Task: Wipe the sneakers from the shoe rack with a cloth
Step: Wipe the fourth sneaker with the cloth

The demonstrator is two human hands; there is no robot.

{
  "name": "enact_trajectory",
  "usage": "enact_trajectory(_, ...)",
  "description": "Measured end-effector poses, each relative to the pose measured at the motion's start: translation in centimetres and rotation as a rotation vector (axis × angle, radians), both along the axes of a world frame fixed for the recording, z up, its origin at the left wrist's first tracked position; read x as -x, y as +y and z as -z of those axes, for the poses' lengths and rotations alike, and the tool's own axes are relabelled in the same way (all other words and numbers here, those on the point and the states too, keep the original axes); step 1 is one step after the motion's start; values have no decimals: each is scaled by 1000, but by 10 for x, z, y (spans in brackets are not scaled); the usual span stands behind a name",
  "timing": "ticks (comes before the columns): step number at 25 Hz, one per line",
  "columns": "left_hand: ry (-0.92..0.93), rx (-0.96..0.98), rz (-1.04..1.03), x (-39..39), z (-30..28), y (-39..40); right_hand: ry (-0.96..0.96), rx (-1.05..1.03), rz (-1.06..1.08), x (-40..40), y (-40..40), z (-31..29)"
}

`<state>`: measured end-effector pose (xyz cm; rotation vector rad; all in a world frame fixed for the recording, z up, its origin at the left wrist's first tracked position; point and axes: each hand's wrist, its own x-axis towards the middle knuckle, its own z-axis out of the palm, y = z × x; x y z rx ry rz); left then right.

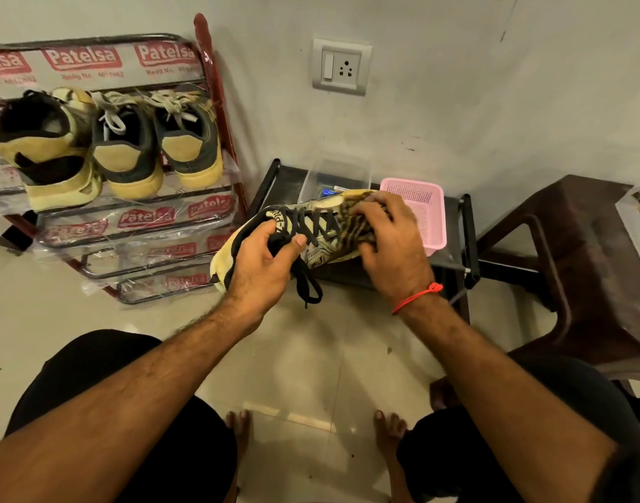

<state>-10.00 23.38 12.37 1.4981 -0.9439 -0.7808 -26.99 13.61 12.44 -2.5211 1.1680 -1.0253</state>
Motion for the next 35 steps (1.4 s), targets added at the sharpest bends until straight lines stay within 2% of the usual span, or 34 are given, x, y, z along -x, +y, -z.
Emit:
enact_trajectory(3,86,-20,24,2,-3,-3,-91,-111,201,19,-19,-2)
enact_trajectory(5,164,-48,41,7,-5,-2,-136,-119,60,1,4,-6)
enact_trajectory(7,277,-50,60,8,-9,-1,-56,-37,-204,-17,37,-4)
enact_trajectory(9,293,-33,72,7,-13,-1,45,85,-286,-15,33,-4)
enact_trajectory(12,193,-55,78,6,-14,0,-5,88,63,19,-21,-10)
enact_trajectory(14,177,-86,92,9,-13,2,-59,11,165,33,-32,-12)
enact_trajectory(17,281,-109,79,10,-12,1,-38,30,-81,-4,20,0)
enact_trajectory(20,535,-122,-74,2,-19,-4,51,154,-374,-21,55,8)
enact_trajectory(22,661,-133,-125,-5,-24,-6,59,239,-274,-7,24,4)
enact_trajectory(24,705,-171,-152,-10,-25,-7,-39,182,-25,15,-15,-6)
enact_trajectory(26,733,-226,-165,-13,-21,-9,-112,77,19,16,-15,-7)
enact_trajectory(28,760,-263,-144,-16,-15,-9,-78,97,-171,-12,28,0)
enact_trajectory(30,771,-305,-110,-17,-15,-8,41,220,-453,-32,70,12)
enact_trajectory(31,790,-327,-92,-19,-15,-7,95,281,-517,-33,70,11)
enact_trajectory(32,825,-343,-62,-19,-15,-7,107,320,-490,-29,54,8)
enact_trajectory(35,877,-338,-50,-14,-20,-5,-57,242,-61,4,-12,-11)
